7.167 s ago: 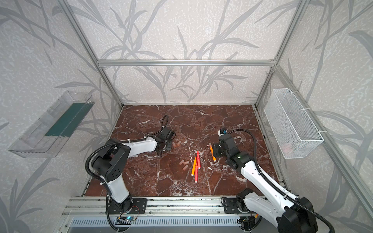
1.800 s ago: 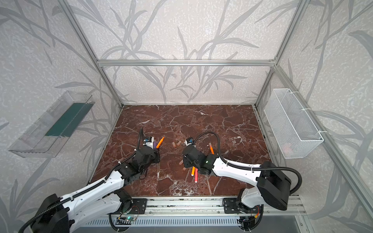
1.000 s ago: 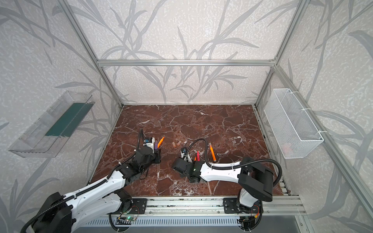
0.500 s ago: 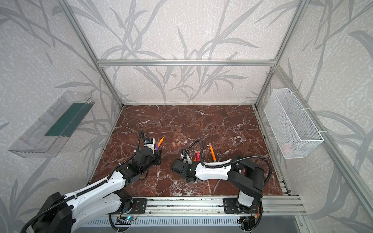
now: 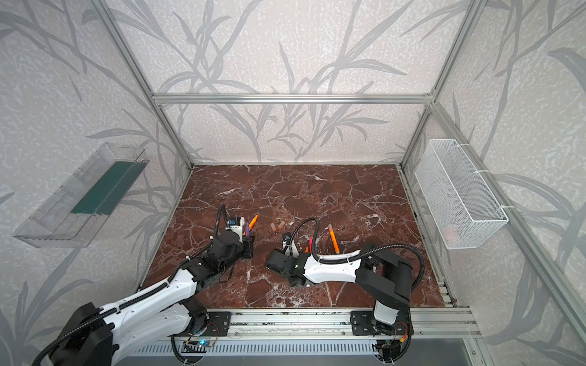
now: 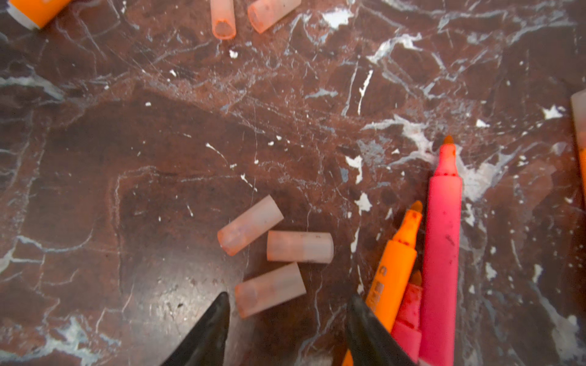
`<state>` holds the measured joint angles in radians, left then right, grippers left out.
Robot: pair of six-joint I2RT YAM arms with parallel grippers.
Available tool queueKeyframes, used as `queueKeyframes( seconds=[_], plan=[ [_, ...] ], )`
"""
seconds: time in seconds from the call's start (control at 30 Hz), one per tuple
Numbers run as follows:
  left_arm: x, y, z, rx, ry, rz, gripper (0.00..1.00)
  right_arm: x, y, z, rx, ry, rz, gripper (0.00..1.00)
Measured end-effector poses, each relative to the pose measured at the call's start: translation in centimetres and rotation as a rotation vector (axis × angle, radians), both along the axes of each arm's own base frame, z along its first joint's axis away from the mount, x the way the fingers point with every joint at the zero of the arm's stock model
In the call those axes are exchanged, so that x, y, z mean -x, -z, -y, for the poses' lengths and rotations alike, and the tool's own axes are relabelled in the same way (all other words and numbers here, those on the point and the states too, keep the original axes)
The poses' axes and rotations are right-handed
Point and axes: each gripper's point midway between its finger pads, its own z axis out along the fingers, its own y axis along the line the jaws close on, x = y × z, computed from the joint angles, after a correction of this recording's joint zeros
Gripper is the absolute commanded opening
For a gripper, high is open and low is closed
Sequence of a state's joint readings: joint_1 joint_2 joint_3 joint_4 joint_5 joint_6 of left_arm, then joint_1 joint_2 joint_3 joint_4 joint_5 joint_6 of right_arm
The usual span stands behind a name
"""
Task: Insert the pens into the pen caps
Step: 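Move the right gripper over the pink caps beside the markers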
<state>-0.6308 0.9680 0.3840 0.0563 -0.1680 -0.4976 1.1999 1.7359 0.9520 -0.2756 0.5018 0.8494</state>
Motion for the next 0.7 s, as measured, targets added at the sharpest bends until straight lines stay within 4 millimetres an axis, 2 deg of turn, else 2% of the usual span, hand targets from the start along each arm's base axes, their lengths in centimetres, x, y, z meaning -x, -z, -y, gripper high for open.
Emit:
queueKeyframes(
  seconds=[0.27,0.5,0.7],
  plan=[
    [0.0,0.0,0.1,0.004,0.006,-0.001,0.0,-0.4,1.6,0.6,0.062,0.032,0.009,0.58],
    [0.1,0.1,0.1,0.005,0.008,-0.003,0.0,-0.2,1.9,1.5,0.071,0.054,0.006,0.42],
    [0.2,0.3,0.1,0.004,0.01,-0.007,0.0,0.1,1.7,2.2,0.064,0.059,0.005,0.34]
  ],
)
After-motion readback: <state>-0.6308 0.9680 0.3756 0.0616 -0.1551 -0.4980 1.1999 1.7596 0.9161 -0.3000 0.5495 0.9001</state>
